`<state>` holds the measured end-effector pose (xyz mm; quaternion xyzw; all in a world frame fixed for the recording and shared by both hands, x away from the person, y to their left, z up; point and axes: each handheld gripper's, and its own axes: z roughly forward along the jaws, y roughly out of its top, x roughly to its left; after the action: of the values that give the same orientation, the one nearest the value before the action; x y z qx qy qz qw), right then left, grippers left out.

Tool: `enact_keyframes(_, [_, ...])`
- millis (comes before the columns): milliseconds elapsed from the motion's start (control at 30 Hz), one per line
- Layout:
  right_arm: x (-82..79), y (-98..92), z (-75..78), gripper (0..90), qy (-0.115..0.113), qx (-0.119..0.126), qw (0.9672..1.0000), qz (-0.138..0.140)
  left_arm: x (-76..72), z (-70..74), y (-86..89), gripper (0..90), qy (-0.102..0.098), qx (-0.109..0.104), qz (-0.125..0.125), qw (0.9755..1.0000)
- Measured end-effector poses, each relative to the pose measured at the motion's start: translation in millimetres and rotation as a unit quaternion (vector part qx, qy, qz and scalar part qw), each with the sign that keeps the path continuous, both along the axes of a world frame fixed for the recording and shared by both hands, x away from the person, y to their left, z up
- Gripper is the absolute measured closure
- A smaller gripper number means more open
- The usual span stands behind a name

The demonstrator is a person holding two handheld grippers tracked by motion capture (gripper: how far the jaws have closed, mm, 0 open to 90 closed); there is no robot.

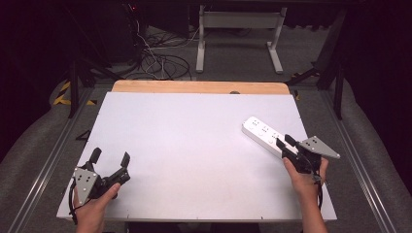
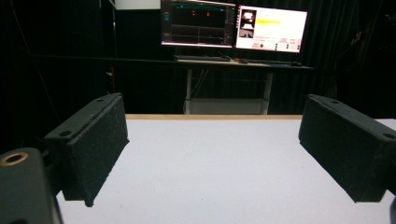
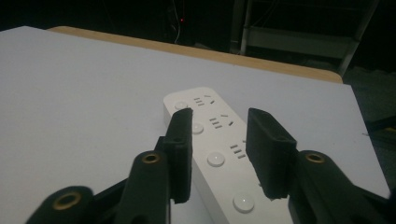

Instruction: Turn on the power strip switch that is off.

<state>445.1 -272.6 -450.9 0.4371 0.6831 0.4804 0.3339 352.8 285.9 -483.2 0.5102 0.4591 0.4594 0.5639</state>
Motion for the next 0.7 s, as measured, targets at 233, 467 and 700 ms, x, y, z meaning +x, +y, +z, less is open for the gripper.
enact_keyframes(233, [-5.7,1.0,3.3,33.8,-0.048,0.037,0.9981,-0.005,0.2,-0.7,0.9,8.7,0.001,0.0,0.002,1.0])
enact_keyframes(467, [-7.5,3.6,3.7,26.9,-0.071,0.046,0.9962,-0.021,0.7,-1.2,0.8,8.7,0.002,0.002,0.002,1.0])
enact_keyframes(700, [-17.2,3.3,1.4,23.1,-0.136,0.066,0.9875,-0.045,1.4,-1.7,0.5,8.7,0.004,0.005,0.003,1.0])
